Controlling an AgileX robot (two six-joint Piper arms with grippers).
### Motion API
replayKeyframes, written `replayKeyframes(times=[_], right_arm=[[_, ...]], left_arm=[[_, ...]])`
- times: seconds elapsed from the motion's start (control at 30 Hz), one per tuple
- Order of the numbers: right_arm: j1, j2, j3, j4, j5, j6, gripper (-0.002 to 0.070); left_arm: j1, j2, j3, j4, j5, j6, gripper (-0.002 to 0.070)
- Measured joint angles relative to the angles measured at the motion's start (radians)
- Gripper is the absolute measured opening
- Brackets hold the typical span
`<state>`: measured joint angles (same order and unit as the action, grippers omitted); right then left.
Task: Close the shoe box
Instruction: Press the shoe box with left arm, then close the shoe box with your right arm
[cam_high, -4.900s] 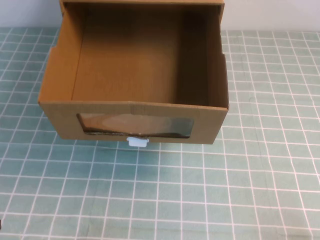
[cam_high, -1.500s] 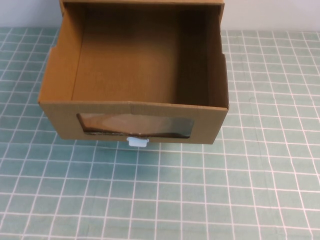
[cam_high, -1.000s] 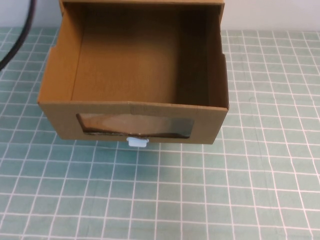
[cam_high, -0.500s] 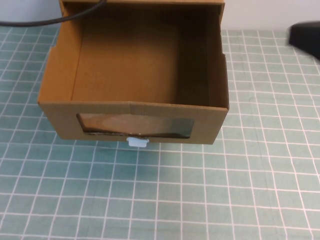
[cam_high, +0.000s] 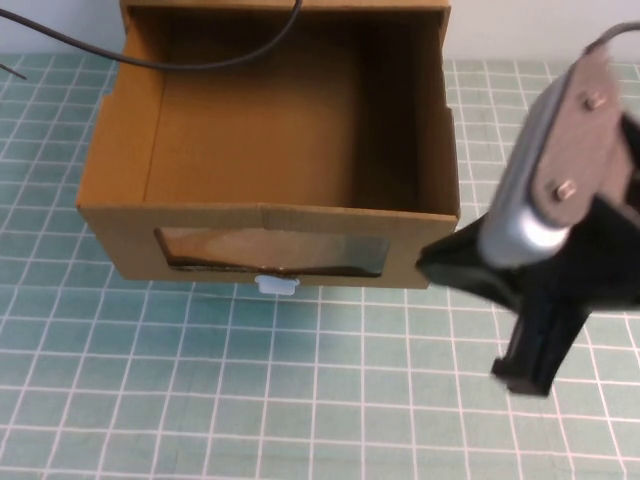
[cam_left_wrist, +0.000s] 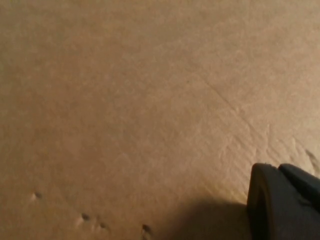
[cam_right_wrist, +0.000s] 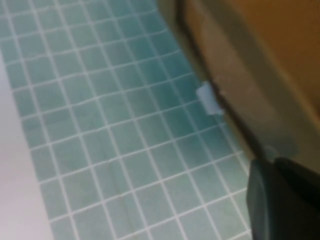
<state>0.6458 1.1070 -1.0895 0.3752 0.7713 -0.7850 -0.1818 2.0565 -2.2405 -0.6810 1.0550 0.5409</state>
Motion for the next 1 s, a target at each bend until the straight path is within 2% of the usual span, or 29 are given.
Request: replayKeyframes(times=[0.17,0.43,0.63,1.0], right_arm=[[0.129,0.074,-0.002,-0.102,-0.024,0.026,-0.0014],[0.283,0.255,-0.002,-0.375,-0.212,0.058,-0.0014],[0.3,0.369,-0.002,-0.442,-0.38,0.107,-0.0014],[0.285,0.522,-0.002,-0.449,-0.554,0.133,-0.0014]], left_arm=[[0.0,0.007,-0.007,-0.006,-0.002,-0.018,-0.0005],[0.0,0.007,-0.007,-0.008,0.002,-0.02,-0.0005],[0.0,0.007,-0.007,-0.008,0.004,-0.02,-0.0005],[0.0,0.007,-0.01,-0.01,0.006,-0.02,-0.0005]])
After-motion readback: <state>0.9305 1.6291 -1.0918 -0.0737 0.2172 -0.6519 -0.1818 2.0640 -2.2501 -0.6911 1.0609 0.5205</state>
